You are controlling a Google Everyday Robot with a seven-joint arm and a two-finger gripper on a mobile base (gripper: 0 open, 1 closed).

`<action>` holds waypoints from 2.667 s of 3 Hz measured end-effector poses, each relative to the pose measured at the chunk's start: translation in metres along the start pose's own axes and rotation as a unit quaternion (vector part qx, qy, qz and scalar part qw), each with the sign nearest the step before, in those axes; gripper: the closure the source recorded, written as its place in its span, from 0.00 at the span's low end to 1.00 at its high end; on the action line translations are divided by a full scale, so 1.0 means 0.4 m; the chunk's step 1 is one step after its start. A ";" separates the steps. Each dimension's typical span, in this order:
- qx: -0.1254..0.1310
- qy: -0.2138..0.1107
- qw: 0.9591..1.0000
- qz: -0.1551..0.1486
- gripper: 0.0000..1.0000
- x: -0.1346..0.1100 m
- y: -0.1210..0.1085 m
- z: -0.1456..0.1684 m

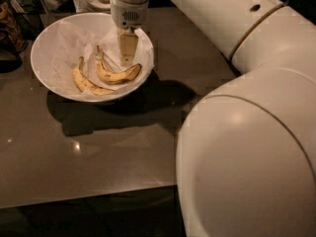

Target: Pick banana from white bowl

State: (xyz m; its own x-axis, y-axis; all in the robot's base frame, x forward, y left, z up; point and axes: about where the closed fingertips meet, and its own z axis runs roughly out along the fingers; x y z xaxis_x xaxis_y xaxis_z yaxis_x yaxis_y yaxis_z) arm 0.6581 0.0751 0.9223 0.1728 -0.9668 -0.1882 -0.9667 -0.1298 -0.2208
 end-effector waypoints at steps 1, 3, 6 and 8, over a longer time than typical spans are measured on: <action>-0.007 0.001 1.000 -0.007 0.37 -0.010 0.001 0.015; -0.028 -0.004 1.000 -0.010 0.37 -0.021 0.006 0.055; -0.042 -0.016 0.999 0.001 0.46 -0.022 0.026 0.080; -0.050 -0.020 0.999 0.001 0.50 -0.027 0.036 0.093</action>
Offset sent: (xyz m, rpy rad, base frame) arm -0.0040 0.0100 -0.0181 -0.0303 0.0663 0.0426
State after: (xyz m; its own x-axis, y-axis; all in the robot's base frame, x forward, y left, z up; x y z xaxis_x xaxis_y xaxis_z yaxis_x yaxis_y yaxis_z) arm 0.6495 0.0918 0.8854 0.1766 -0.9576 -0.2276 -0.9807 -0.1516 -0.1233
